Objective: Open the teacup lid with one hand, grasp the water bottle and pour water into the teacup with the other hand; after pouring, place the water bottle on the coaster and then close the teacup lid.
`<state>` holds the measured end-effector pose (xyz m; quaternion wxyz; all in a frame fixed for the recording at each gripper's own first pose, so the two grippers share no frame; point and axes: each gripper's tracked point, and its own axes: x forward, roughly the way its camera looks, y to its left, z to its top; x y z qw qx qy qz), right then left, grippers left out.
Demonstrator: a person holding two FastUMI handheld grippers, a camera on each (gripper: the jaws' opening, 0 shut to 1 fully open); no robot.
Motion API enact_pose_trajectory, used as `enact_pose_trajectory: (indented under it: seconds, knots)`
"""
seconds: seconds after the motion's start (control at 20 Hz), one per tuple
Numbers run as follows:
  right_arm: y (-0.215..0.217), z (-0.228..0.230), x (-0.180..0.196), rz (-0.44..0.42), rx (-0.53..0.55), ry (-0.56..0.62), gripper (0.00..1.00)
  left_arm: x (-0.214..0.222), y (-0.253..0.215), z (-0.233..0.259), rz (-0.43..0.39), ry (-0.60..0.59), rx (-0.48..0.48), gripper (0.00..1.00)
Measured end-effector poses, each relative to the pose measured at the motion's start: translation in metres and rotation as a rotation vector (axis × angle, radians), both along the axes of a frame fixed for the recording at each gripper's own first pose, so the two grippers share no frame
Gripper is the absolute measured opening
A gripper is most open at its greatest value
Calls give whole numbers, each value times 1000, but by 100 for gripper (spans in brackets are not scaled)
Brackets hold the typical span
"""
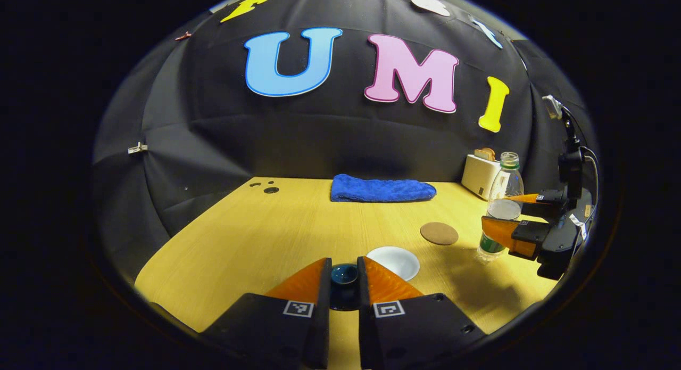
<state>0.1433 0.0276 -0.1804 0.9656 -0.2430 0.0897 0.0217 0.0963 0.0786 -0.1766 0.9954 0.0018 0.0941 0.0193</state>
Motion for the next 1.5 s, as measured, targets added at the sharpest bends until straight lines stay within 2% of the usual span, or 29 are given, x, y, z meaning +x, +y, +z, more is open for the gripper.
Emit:
enact_pose_trajectory:
  seconds: [0.05, 0.15, 0.35, 0.6, 0.9, 0.95, 1.0, 1.05, 1.45, 1.5]
  knots:
    - [1, 1, 2, 14, -47, -1, 72, -2, 6, 0, 5, -6, 23, 23]
    - [4, 0, 7, 40, -151, -6, 73, -6, 15, 2, 11, -20, 47, 26]
    - [17, -7, 14, 100, -347, -22, 73, -20, 32, -8, 40, -16, 13, 27]
    - [35, -15, 20, 185, -534, -20, 72, -33, 54, -21, 88, 1, -21, 27]
    - [43, -24, 36, 231, -689, 10, 73, -33, 73, -25, 119, 3, -35, 27]
    - [43, -27, 38, 235, -712, 15, 72, -32, 75, -25, 119, 2, -36, 30]
    - [44, -28, 39, 243, -740, 17, 77, -31, 77, -24, 120, 1, -36, 27]
    - [44, -30, 42, 251, -771, 20, 72, -31, 78, -25, 120, 0, -37, 27]
    - [56, -54, 48, 308, -957, 56, 72, -26, 86, -38, 126, 16, -52, 27]
    - [58, -55, 48, 311, -973, 57, 72, -26, 87, -39, 128, 18, -55, 23]
